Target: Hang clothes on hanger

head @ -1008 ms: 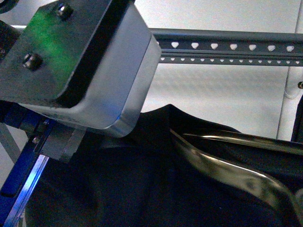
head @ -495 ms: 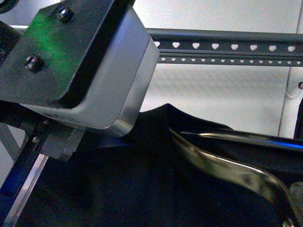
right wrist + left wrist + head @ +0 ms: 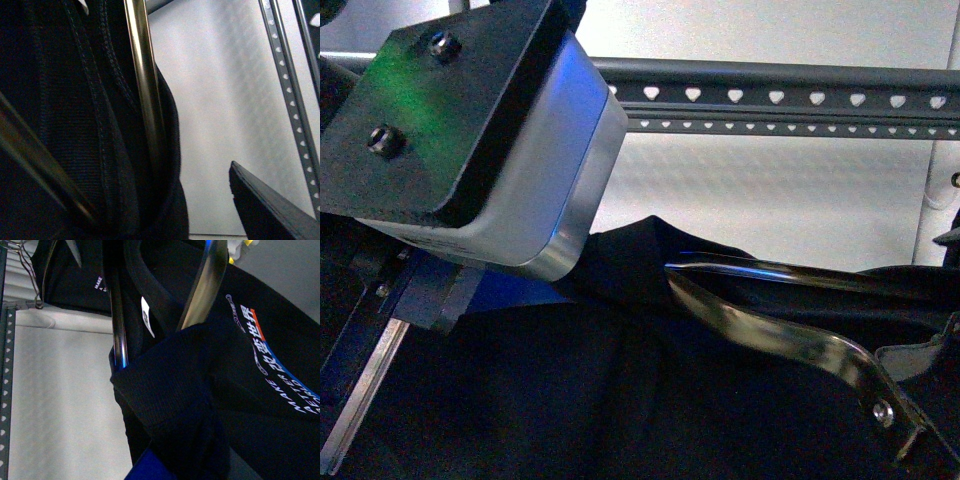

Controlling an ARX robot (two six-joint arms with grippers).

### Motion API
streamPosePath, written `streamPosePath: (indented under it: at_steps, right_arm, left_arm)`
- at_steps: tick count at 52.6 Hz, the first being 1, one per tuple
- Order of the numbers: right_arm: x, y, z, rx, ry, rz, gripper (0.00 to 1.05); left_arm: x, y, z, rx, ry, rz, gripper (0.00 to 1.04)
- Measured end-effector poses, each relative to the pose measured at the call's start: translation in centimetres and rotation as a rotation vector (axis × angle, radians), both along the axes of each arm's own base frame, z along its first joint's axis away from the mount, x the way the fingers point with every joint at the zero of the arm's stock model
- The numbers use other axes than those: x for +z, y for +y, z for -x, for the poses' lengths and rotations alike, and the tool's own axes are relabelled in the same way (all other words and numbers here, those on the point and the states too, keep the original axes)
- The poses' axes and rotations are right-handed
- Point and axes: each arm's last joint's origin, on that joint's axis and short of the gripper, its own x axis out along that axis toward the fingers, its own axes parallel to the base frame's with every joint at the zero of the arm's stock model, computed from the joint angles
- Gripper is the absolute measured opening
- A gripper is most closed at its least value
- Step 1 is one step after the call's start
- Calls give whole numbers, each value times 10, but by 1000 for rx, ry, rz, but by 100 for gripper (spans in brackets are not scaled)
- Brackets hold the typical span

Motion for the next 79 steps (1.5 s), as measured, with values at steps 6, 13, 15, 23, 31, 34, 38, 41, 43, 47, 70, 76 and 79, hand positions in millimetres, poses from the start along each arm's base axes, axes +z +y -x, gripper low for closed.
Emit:
streamPosePath:
  at_steps: [6, 13, 15, 23, 31, 34, 38, 41, 43, 47, 70, 76, 79]
  right_arm:
    - [-3, 0, -3, -2, 41, -48, 36]
    - [-5, -4, -6, -2, 84, -92, 15]
    - [-7, -6, -8, -12, 103, -93, 12]
    - [-18, -12, -15, -49, 230, -127, 9]
    - [-33, -21, -26, -96, 357, -166, 8]
    - [-39, -26, -32, -134, 398, -188, 8]
    - [-48, -35, -40, -177, 448, -228, 7]
    - [-53, -41, -47, -219, 483, -264, 7]
    - [-55, -45, -52, -241, 496, -279, 7]
    - [-58, -50, -59, -274, 518, -312, 7]
    - [42, -26, -148, -471, 699, -845, 7]
    - [60, -20, -170, -527, 742, -997, 7]
    - [62, -14, -180, -554, 774, -1038, 7]
  left_arm:
    - [0, 0, 0, 0, -1, 0, 4]
    - [1, 0, 0, -7, 0, 8, 18]
    - [1, 0, 1, -13, -3, 12, 25]
    - [3, 0, 2, -15, -10, 14, 47]
    - [3, 0, 2, -17, -10, 14, 66]
    - [3, -1, 2, -23, -9, 18, 74]
    - [3, -2, 3, 94, -32, 40, 84]
    - [0, 2, 2, 328, -43, 158, 93]
    - [1, 6, 0, 491, -26, 272, 99]
    - [10, 17, -4, 727, 52, 574, 99]
    - [-18, 66, 90, 1186, 406, 1432, 48]
    - [-43, 76, 100, 1204, 406, 1418, 28]
    - [-53, 79, 106, 1205, 407, 1414, 18]
